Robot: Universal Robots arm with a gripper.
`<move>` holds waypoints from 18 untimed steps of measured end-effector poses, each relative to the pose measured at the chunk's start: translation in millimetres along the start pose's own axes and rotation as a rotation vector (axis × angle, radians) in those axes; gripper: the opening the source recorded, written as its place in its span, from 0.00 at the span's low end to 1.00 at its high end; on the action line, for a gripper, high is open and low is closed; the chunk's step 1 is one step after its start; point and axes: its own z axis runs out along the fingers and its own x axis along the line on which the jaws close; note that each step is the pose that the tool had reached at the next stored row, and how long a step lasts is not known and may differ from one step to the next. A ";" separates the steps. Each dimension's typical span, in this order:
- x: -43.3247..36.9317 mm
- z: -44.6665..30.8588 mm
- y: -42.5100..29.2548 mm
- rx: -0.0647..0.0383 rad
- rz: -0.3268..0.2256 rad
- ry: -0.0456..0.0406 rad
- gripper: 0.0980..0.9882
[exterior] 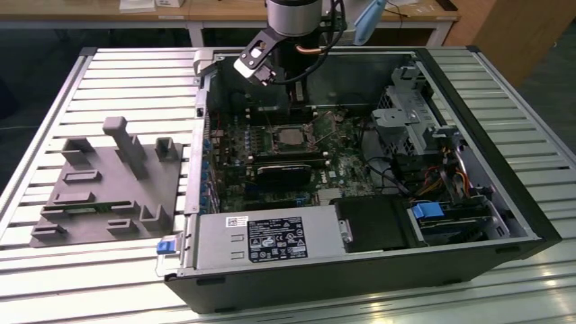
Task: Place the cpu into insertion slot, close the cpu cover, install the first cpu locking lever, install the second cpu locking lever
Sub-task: 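Close the cpu cover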
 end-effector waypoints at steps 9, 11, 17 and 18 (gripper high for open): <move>0.2 0.1 1.9 0.000 0.000 -0.0001 0.00; 0.1 0.5 5.7 0.000 0.000 0.0000 0.00; 0.2 1.8 20.1 0.000 0.000 0.0000 0.00; 0.2 2.0 22.7 0.000 0.000 0.0001 0.00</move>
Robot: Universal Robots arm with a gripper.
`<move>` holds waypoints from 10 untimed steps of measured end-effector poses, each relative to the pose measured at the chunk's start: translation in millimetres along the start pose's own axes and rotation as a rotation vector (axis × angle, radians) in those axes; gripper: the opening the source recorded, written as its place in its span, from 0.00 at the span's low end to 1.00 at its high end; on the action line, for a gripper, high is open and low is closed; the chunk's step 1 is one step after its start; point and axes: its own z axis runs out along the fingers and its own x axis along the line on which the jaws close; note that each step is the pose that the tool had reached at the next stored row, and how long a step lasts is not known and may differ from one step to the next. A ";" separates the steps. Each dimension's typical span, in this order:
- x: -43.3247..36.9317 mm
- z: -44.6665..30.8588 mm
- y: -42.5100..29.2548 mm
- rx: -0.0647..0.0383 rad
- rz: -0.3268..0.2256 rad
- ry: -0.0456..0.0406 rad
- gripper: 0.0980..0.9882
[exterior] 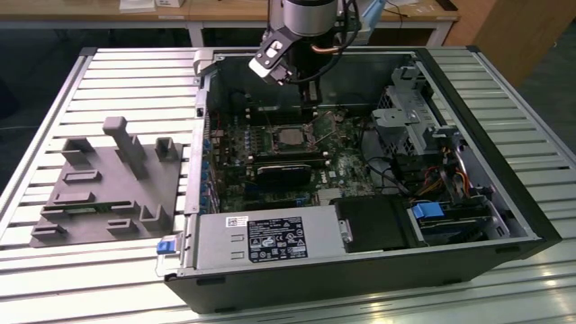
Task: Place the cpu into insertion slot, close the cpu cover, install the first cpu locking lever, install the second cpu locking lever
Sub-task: 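Close the cpu cover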
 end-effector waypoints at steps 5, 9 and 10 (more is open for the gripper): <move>0.1 1.2 13.3 0.001 0.000 0.0000 0.00; 0.1 2.1 24.3 0.001 0.000 -0.0001 0.00; 0.1 2.4 27.0 0.001 0.000 -0.0001 0.00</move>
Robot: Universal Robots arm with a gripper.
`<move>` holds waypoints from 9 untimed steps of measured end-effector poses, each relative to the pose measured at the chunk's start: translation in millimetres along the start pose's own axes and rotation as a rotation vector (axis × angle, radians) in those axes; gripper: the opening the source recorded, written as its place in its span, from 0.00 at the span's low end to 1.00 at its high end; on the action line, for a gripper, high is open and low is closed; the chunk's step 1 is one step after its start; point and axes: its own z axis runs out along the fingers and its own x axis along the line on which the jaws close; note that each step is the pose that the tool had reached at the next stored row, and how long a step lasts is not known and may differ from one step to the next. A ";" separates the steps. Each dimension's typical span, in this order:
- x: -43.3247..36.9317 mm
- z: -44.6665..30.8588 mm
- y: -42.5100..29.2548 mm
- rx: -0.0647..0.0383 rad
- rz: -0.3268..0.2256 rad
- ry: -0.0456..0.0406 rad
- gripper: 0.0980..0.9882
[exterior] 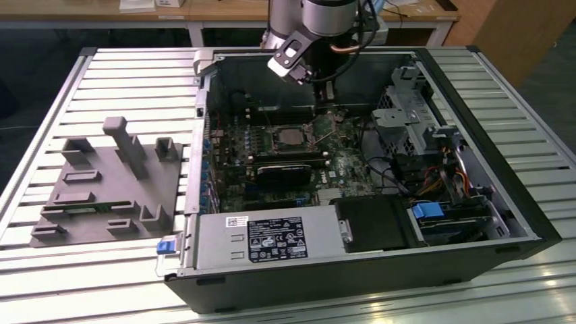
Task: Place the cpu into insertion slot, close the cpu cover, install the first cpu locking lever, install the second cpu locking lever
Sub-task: 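Close the cpu cover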
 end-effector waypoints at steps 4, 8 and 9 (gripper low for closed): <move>0.1 1.1 12.4 0.001 0.000 -0.0002 0.00; 0.1 2.5 25.6 0.003 0.000 0.0001 0.00; 0.2 2.8 29.3 0.004 0.000 0.0001 0.00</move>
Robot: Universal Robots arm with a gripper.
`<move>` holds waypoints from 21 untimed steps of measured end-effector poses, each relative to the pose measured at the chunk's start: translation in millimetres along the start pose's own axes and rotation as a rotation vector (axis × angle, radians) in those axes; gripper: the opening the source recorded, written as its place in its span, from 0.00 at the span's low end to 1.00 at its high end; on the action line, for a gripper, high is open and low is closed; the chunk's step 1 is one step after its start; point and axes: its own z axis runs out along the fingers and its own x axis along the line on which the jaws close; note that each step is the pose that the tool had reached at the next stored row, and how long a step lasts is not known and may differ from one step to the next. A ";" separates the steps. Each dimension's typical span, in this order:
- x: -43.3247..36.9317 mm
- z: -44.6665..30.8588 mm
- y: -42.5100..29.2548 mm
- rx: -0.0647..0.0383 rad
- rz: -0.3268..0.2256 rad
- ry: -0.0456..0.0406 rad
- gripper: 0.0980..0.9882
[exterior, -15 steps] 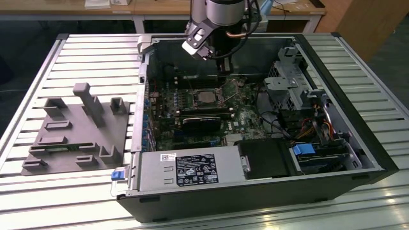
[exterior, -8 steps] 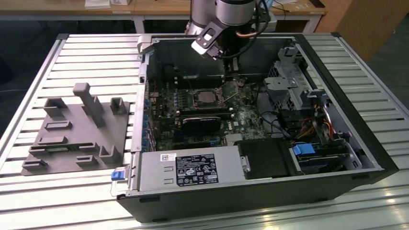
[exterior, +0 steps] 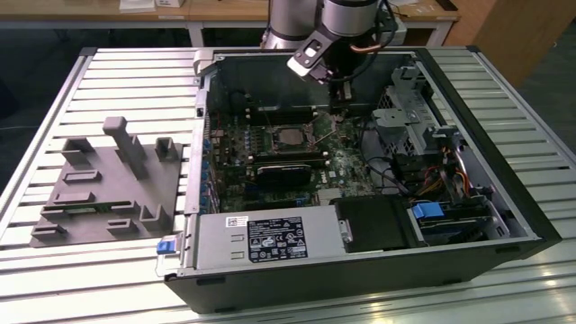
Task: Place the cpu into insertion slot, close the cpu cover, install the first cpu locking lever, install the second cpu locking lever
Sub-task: 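Close the cpu cover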
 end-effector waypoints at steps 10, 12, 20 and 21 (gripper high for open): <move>0.0 3.5 19.9 0.005 0.000 -0.0005 0.00; 0.0 5.3 21.4 0.007 0.000 -0.0008 0.00; -0.4 18.1 21.5 0.016 0.000 -0.0070 0.00; -0.5 19.3 21.5 0.017 0.000 -0.0079 0.00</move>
